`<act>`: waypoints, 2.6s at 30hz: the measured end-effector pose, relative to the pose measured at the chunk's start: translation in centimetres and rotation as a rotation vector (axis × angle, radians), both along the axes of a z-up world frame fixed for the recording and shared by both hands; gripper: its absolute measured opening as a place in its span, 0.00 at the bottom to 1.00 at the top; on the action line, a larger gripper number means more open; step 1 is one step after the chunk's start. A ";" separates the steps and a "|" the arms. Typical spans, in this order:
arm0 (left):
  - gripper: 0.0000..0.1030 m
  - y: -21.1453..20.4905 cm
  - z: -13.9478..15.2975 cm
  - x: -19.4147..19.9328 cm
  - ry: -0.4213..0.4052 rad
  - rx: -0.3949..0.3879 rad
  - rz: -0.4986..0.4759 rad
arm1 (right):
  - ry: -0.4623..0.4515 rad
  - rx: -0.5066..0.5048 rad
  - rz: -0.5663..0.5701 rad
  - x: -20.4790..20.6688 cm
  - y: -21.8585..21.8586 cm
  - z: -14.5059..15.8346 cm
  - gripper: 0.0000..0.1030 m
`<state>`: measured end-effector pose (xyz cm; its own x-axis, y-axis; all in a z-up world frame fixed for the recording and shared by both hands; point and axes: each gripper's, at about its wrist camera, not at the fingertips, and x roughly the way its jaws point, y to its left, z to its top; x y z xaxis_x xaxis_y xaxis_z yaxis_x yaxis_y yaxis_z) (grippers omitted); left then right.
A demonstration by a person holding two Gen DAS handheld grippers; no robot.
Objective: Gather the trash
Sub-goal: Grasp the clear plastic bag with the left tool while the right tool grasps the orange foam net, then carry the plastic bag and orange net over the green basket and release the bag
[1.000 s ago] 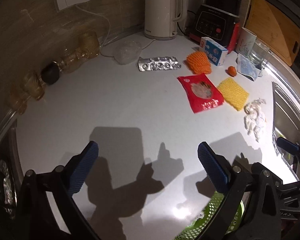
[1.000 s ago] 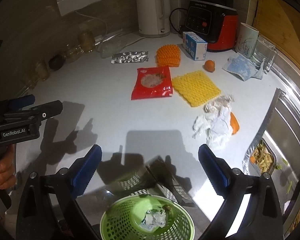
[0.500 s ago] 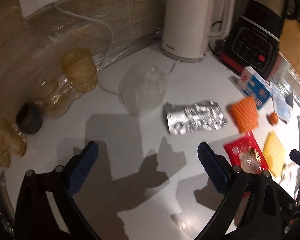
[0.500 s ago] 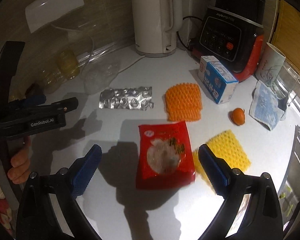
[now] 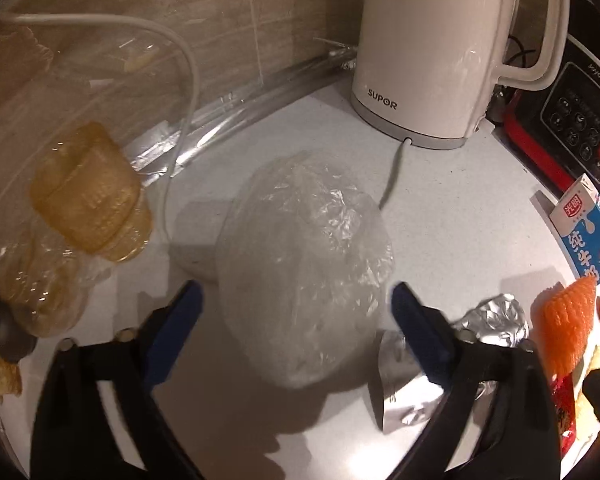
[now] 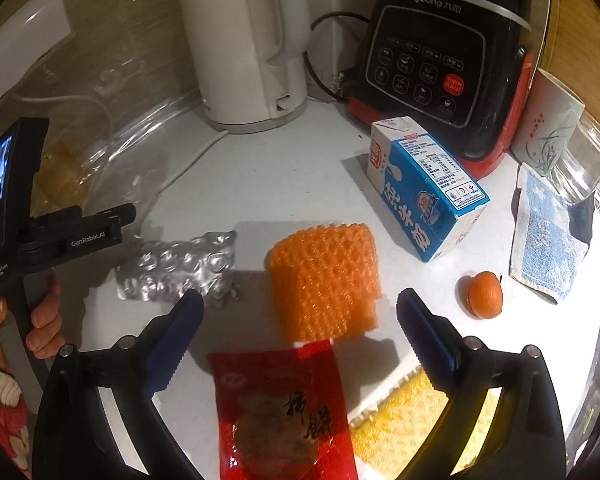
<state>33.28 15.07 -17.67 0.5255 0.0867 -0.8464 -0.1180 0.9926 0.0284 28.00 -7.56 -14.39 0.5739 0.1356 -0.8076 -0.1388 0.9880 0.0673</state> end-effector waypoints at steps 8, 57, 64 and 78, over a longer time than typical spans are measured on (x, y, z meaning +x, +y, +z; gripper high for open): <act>0.18 -0.2 -0.3 -0.2 0.007 -0.002 -0.027 | 0.015 0.003 -0.018 1.6 -0.2 -0.6 0.94; 0.13 -14.0 10.9 -27.9 -0.098 -0.100 -0.197 | -0.039 0.027 0.087 -19.9 -7.5 6.2 0.32; 0.13 -19.0 10.5 -35.2 -0.073 -0.089 -0.212 | -0.025 0.037 0.106 -28.5 -11.3 5.9 0.33; 0.13 -24.8 8.2 -44.3 -0.007 -0.077 -0.220 | 0.030 0.050 0.147 -39.8 -15.5 2.7 0.33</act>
